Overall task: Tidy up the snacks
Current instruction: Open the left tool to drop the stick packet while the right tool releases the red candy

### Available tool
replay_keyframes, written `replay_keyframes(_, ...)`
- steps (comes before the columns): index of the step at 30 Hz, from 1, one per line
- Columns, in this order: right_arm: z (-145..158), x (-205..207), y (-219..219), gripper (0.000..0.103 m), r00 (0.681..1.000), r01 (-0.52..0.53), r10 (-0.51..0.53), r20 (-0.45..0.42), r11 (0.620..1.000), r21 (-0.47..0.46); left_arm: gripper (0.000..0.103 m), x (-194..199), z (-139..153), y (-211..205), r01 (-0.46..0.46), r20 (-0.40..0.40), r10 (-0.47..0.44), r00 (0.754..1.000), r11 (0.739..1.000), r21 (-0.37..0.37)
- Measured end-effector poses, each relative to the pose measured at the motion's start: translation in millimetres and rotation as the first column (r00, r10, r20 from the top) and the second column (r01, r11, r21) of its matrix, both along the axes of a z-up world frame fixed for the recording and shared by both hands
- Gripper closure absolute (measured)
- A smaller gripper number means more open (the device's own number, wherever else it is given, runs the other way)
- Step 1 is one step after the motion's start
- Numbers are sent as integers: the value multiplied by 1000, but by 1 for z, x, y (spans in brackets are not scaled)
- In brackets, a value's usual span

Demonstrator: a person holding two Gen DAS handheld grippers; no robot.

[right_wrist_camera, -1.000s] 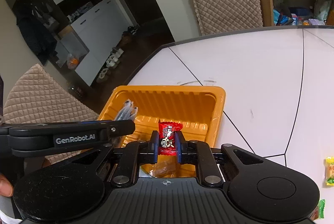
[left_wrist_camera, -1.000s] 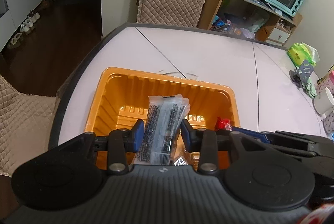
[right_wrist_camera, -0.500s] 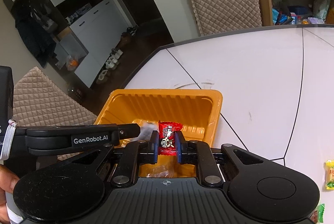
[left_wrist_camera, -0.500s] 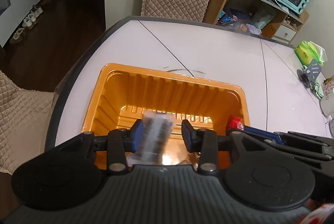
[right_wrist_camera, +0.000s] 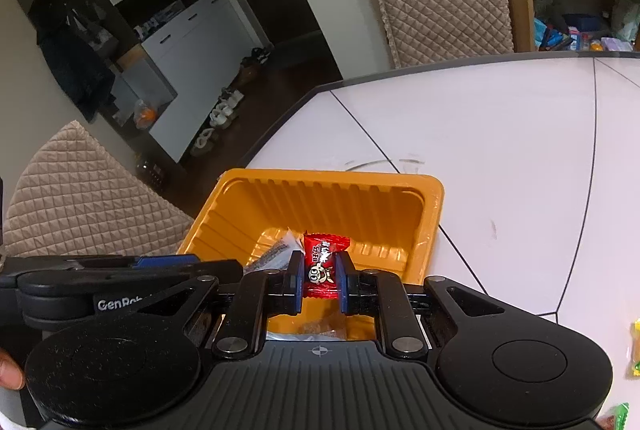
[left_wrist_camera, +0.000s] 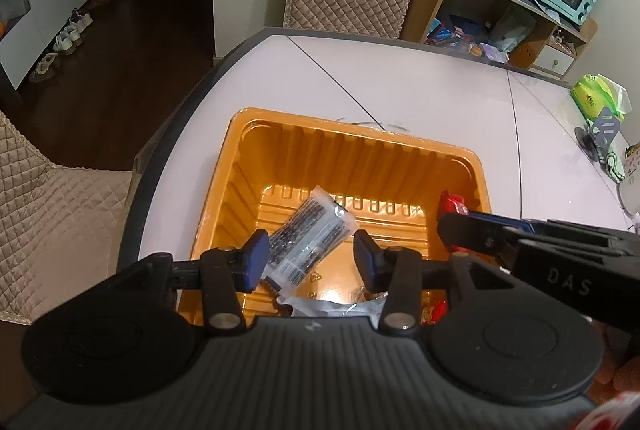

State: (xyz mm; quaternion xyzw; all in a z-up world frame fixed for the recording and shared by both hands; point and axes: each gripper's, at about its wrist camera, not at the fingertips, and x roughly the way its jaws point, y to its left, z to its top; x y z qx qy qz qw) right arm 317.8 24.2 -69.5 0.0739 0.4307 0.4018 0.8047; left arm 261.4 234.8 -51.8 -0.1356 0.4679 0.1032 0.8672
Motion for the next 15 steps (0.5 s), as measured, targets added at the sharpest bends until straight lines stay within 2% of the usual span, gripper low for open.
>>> replay_keyframes(7,3,6,5,85,1000,13,-13,7,999,35,55,-2,3,-1,-1,7,1,1000,1000,9)
replay_keyframes(8,4,8,5,80,1000,16,-16,3,999,44,54,-2,3,-1,-2,7,2,1000,1000,12)
replay_keyframes(10,6,9,2,54,1000,27,-28,8,998,63,49,-5,4,-3,-6,7,5,1000,1000,20)
replay_keyframes(12,9,8,-4,49,999,43,-45,23,995,86,49,-8,5,-6,-5,8,5,1000,1000,26)
replay_keyframes(15,11,7,-9,49,999,42,-44,13,995,94,45,-14,6,-9,-9,6,9,1000,1000,18)
